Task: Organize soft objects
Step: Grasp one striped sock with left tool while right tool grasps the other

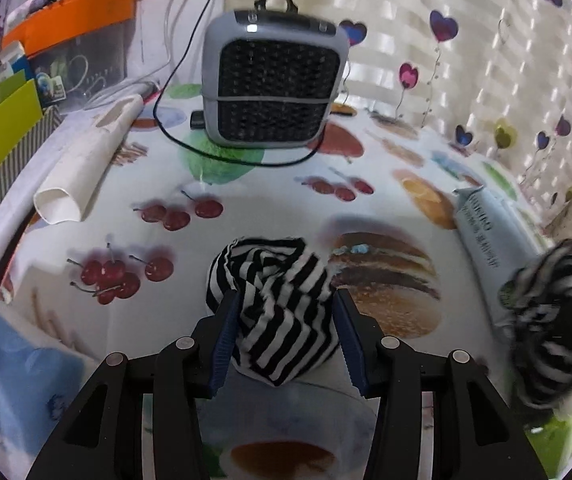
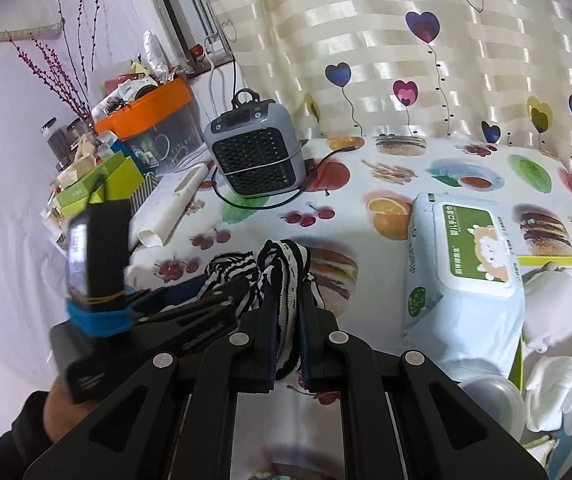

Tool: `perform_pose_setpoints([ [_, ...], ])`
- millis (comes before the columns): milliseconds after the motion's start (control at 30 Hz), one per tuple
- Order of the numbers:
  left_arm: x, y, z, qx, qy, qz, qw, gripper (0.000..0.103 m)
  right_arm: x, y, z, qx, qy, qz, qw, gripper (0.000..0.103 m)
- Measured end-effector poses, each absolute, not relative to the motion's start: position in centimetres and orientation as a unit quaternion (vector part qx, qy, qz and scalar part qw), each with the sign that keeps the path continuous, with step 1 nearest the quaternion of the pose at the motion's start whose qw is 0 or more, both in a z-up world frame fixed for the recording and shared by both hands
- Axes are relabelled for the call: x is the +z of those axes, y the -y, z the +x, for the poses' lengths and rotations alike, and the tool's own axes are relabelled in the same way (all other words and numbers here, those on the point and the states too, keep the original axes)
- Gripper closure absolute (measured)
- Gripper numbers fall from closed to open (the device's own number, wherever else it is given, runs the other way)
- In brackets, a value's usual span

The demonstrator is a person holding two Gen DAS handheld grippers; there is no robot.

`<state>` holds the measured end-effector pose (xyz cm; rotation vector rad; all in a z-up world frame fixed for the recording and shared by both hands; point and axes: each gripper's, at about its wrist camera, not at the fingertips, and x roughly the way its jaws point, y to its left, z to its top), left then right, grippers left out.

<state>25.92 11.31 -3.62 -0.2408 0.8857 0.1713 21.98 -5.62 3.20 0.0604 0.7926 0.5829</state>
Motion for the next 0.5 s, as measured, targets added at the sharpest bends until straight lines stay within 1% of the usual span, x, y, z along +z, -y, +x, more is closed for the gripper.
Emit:
perform_pose_setpoints([
  [133,-3.8,-10.9,26.1,0.087,-0.422,-0.101,0.897,0.058,3.4,6.3,21.9,0.278,-0.378,0.032,0.883,0.094],
  [167,-3.8,-10.8,26.1,0.091,-0.423,-0.097,0.897,0.065,3.5,6.4,21.9,0.277,-0.377,0.034,0.883,0.094],
  [200,-3.9,-10.7,26.2,0.094,-0.425,-0.089,0.896,0.08,3.6,6.6,21.8,0.277,-0.376,0.035,0.884,0.094],
  [300,-3.8,-10.7,25.9,0.088,-0.429,-0.091,0.894,0.091,3.9,6.8,21.4,0.277,-0.373,0.036,0.885,0.094],
  [500,-2.3,-10.1,23.5,0.064,-0.415,-0.106,0.901,0.092,4.3,7.3,20.3,0.278,-0.369,0.036,0.886,0.094],
])
